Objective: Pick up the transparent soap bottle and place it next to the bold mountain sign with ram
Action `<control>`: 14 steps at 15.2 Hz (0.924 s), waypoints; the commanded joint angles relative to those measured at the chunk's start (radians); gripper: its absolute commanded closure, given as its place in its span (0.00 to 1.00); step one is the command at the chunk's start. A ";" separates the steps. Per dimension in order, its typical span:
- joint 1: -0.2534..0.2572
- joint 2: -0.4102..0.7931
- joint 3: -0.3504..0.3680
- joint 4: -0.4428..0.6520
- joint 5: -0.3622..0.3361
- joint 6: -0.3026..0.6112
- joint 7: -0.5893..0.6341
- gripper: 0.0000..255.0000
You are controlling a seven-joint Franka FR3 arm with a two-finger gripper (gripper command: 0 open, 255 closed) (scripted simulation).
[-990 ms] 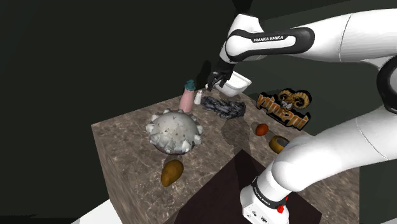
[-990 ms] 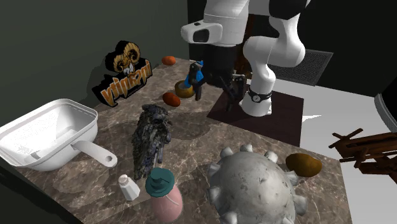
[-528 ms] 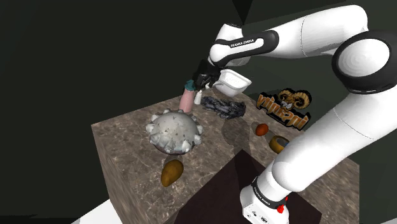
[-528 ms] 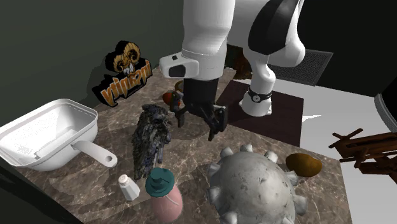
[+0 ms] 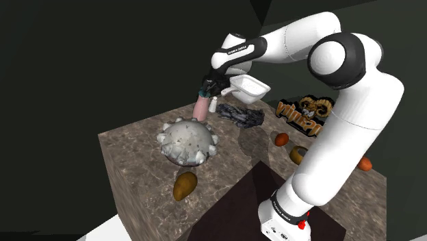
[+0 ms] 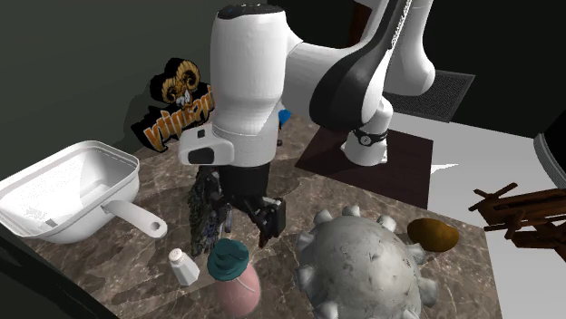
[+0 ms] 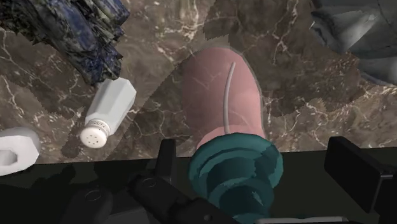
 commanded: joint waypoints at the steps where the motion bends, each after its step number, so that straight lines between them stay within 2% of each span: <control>1: -0.003 0.051 0.004 0.029 0.016 0.027 -0.009 0.00; 8: -0.009 0.121 0.013 0.034 0.037 0.092 -0.024 0.00; 14: -0.009 0.121 0.013 0.034 0.037 0.092 -0.024 0.00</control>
